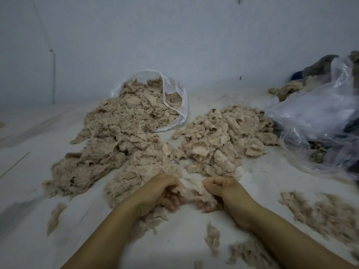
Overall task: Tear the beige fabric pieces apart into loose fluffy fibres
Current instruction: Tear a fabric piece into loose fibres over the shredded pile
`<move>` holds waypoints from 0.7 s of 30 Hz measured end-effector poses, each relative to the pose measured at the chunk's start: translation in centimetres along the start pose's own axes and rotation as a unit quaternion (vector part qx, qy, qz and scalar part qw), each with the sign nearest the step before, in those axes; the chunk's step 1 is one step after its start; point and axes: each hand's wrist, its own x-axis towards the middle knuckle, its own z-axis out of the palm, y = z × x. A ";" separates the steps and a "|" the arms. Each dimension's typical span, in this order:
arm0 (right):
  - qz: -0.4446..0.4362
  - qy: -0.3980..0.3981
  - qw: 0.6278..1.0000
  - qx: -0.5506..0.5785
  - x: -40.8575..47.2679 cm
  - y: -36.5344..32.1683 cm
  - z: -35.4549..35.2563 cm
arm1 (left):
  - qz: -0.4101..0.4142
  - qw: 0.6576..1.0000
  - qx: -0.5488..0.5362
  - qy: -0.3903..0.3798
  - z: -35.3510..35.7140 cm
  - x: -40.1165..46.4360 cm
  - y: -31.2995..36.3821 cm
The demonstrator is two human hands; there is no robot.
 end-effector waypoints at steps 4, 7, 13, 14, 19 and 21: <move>-0.014 -0.030 0.995 -0.096 -0.3 -0.6 -0.8 | -0.005 0.995 0.079 -0.060 -0.4 -0.6 0.8; -0.056 -0.026 0.983 -0.172 -0.6 -0.9 -1.6 | 0.151 0.956 0.248 0.040 -1.5 -0.7 0.9; -0.202 -0.085 0.913 -0.344 -0.3 1.5 0.4 | 0.250 0.806 0.535 0.039 -4.8 -0.5 -1.9; -0.235 -0.121 0.881 -0.392 -0.3 1.9 0.8 | 0.221 0.812 0.538 0.049 -4.7 -0.1 -2.7; -0.230 -0.167 0.886 -0.367 -3.3 1.6 -1.2 | 0.200 0.880 0.371 0.219 -3.2 2.1 -3.8; -0.189 -0.119 0.905 -0.362 -4.2 0.5 -3.2 | 0.181 0.890 0.313 0.279 -2.6 3.2 -3.5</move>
